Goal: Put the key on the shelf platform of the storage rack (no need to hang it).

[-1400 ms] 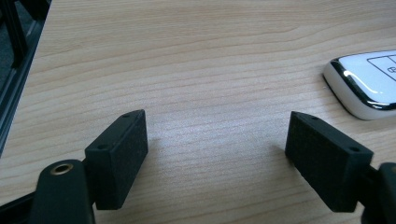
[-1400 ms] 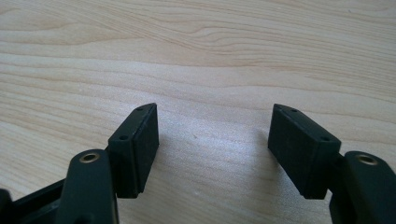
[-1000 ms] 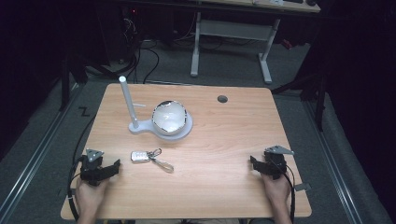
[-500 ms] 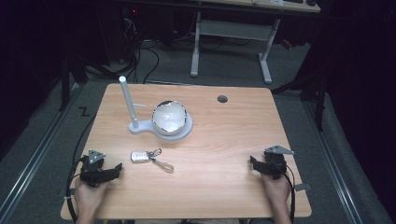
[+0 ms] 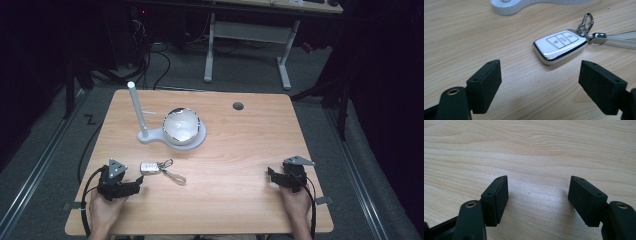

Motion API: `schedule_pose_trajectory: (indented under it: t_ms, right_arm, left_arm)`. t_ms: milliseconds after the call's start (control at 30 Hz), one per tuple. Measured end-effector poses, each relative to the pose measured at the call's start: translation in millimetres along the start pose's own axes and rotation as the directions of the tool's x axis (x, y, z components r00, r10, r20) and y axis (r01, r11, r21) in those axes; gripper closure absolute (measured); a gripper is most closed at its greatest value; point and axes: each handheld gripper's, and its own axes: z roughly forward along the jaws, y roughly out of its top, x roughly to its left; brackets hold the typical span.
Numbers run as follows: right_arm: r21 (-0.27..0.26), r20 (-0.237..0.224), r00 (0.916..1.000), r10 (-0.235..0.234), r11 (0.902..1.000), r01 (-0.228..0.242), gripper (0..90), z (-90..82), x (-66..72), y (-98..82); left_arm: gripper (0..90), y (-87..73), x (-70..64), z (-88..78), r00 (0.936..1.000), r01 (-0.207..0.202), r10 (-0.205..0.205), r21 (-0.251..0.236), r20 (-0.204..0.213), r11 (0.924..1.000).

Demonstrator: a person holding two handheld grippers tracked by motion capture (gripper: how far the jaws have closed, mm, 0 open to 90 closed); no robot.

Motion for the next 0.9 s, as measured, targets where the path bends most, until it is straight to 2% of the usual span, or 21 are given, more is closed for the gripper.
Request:
schedule_pose_trajectory:
  t_ms: [167,433,600,733,800,900]
  right_arm:
    - [0.000,0.000,1.0000,0.000,1.0000,0.000,33.2,-0.1,0.0,0.0]
    - [0.001,0.000,1.0000,0.000,1.0000,0.000,33.2,-0.1,0.1,0.0]
    - [0.001,0.000,1.0000,0.000,1.0000,0.000,33.2,-0.1,0.1,0.0]
    - [0.001,0.001,1.0000,0.000,1.0000,0.000,33.2,-0.3,0.4,-0.1]
    - [0.001,0.001,1.0000,0.000,1.0000,0.000,33.2,-0.3,0.4,-0.1]
    - [0.001,0.001,1.0000,0.000,1.0000,0.000,33.2,-0.3,0.6,-0.2]
  left_arm:
    - [16.6,6.8,-6.4,4.6,0.9994,-0.034,0.033,0.010,0.013,0.9994]
    - [15.4,18.5,-9.3,14.0,0.9976,-0.062,0.061,0.016,0.032,0.9980]
    - [14.6,26.3,-8.7,23.7,0.9953,-0.074,0.073,0.014,0.064,0.9972]
    - [12.7,30.5,-8.7,30.4,0.9925,-0.099,0.096,0.035,0.076,0.9945]
    - [11.9,34.9,-9.9,36.6,0.9887,-0.129,0.125,0.048,0.083,0.9904]
    - [11.4,37.2,-8.8,44.9,0.9873,-0.140,0.133,0.080,0.087,0.9870]
